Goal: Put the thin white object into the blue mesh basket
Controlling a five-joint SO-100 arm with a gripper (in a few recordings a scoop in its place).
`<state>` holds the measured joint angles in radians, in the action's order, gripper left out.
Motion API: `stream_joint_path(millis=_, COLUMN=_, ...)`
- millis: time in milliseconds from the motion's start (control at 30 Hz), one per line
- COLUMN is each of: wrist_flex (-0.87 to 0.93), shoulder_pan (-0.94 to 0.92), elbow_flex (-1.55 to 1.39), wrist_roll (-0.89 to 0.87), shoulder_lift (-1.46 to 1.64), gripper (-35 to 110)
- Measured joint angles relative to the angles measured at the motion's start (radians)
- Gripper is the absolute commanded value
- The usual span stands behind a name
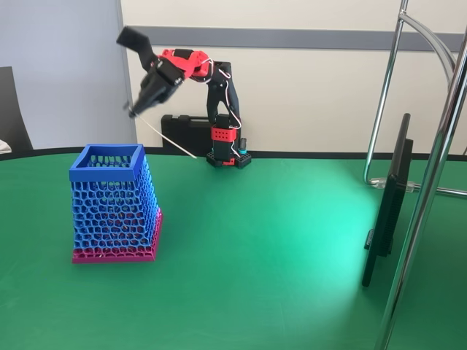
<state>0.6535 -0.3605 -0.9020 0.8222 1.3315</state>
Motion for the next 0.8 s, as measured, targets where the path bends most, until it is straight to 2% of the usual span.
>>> stream_joint_path(millis=367, wrist_flex=-0.414, shoulder_pan=-0.081, elbow_flex=-0.373, wrist_roll=0.391, shoulder_lift=0.132, gripper=2)
stream_joint_path(millis=800, wrist_flex=-0.451, shoulder_pan=-0.106, elbow_flex=-0.483, wrist_roll=0.488, shoulder_lift=0.262, gripper=1)
